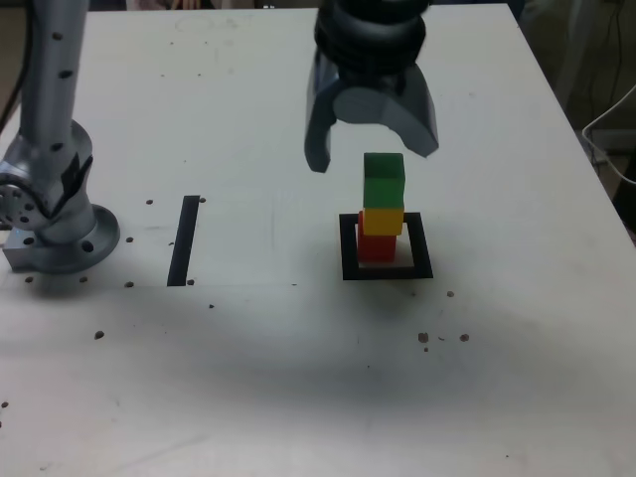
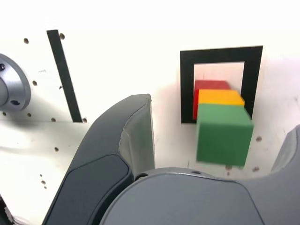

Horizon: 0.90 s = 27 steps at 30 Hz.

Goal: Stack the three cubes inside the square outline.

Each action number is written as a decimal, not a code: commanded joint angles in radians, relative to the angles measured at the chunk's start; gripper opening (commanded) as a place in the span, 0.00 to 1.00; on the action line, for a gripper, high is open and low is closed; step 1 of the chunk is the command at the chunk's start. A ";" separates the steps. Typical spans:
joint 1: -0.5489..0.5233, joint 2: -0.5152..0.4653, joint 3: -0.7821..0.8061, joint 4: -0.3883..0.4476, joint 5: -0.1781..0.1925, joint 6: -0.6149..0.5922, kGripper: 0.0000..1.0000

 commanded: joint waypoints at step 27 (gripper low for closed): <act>0.036 -0.308 0.682 -0.303 -0.114 0.032 0.99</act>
